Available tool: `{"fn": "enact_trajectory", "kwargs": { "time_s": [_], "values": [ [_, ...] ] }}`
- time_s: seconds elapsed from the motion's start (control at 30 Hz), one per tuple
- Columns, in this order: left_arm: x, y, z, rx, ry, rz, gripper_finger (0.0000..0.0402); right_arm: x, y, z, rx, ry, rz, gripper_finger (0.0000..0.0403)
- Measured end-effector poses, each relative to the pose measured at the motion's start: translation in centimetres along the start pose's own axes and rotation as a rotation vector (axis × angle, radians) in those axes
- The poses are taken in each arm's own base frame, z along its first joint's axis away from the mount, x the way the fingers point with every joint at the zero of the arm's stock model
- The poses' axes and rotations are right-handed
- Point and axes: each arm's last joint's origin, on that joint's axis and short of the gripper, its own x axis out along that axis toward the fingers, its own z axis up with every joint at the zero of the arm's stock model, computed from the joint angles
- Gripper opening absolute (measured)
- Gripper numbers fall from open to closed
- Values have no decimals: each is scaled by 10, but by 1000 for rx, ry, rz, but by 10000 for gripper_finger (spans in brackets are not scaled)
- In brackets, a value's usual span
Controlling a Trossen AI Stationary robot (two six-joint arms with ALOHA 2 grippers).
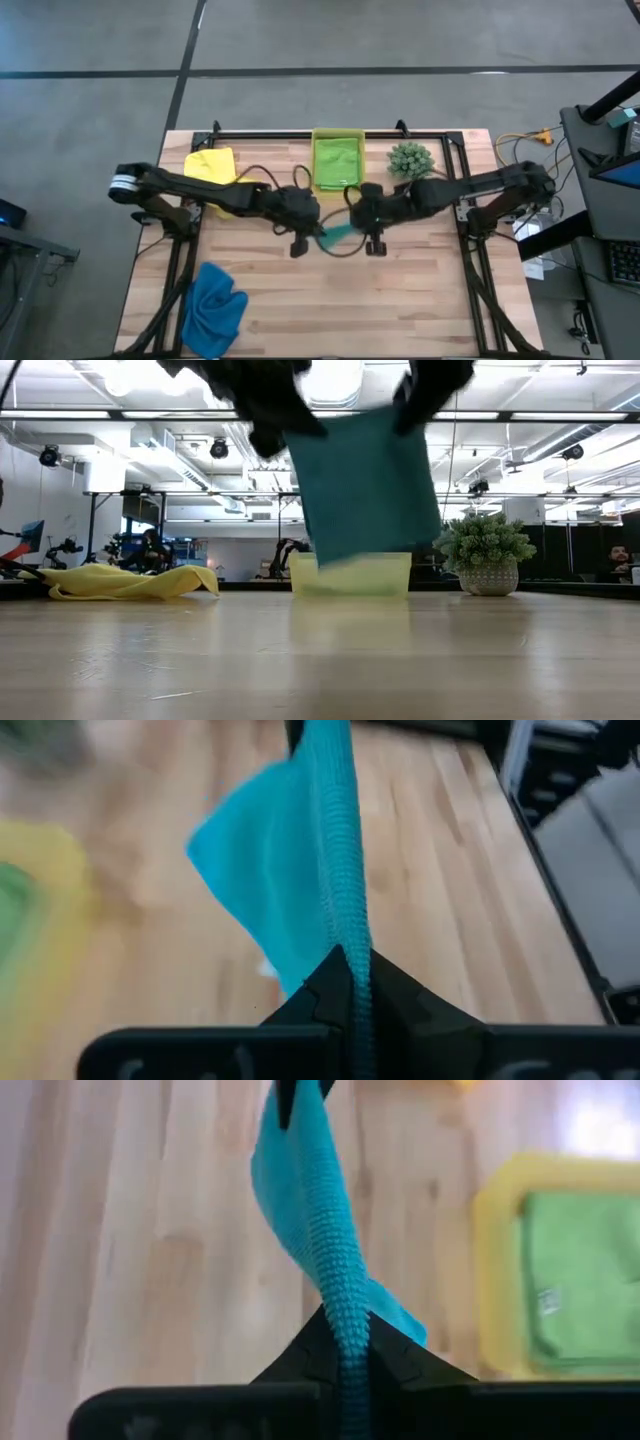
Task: Fold microfiber towels
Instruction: Put the light blue microfiber cloth into the yellow bin
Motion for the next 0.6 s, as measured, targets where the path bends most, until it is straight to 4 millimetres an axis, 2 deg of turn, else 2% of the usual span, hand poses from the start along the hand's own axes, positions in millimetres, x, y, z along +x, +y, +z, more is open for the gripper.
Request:
{"fn": "enact_trajectory", "kwargs": {
  "time_s": [0.2, 0.33, 0.47, 0.6],
  "values": [
    [-53, -4, 28, 140, -125, 211, 0, -44, -29, 26, -6, -54, -81, 9],
    [-78, -2, 41, 214, -151, 345, 0, -59, -51, 32, -19, -69, -112, 9],
    [-89, 11, 49, 228, -89, 419, 0, -62, -75, 32, -30, -77, -85, 9],
    [-84, 35, 51, 290, -18, 483, 0, -57, -97, 29, -38, -50, -107, 9]
  ]
}}
